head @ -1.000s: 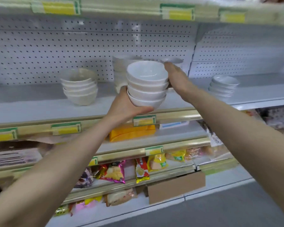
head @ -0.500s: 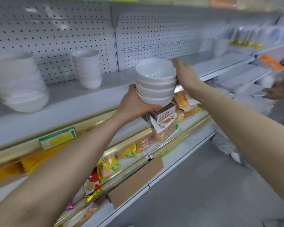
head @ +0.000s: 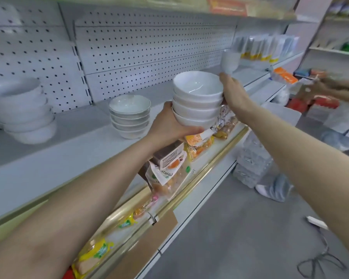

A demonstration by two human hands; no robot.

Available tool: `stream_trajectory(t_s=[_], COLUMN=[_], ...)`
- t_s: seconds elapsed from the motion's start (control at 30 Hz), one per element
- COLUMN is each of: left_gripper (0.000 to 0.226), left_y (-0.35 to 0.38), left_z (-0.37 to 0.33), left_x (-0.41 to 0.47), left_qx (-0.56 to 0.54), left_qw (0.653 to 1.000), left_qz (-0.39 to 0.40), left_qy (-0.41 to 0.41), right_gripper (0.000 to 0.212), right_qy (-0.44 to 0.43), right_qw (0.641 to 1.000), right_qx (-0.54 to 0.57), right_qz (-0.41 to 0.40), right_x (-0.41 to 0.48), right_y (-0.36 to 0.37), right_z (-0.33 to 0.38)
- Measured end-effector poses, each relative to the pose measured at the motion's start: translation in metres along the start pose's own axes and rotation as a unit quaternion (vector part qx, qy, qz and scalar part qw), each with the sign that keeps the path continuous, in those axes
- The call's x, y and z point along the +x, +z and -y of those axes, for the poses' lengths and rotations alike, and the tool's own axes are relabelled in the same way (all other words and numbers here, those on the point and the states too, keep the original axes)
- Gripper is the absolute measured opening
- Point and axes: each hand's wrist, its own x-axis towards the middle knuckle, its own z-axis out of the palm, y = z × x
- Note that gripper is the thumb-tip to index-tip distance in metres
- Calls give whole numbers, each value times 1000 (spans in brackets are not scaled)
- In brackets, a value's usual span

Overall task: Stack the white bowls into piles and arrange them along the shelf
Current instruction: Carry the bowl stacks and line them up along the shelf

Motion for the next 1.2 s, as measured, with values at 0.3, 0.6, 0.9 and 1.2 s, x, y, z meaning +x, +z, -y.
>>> stream_trajectory(t_s=[0.3, 0.6, 0.9, 1.2], left_gripper=[90, 77, 55, 73], left_y=[80, 149, 186, 213], left_z=[-8, -25, -9, 20], left_x=[80, 150, 249, 349], left_qx=[18, 32, 39, 39], left_qw=[999, 995, 993, 992], left_qz=[-39, -76, -85, -92], left_qy=[-28, -59, -70, -81], right_gripper=[56, 51, 50, 43], right_qy=[-12, -43, -27, -26], right_qw=[998, 993, 993, 990], right_qx=[11, 19, 33, 55], right_qz=[62, 106, 113, 124], right_x=[93, 172, 274, 370], right_y=[-44, -85, -86, -89], right_z=[-66, -115, -154, -183])
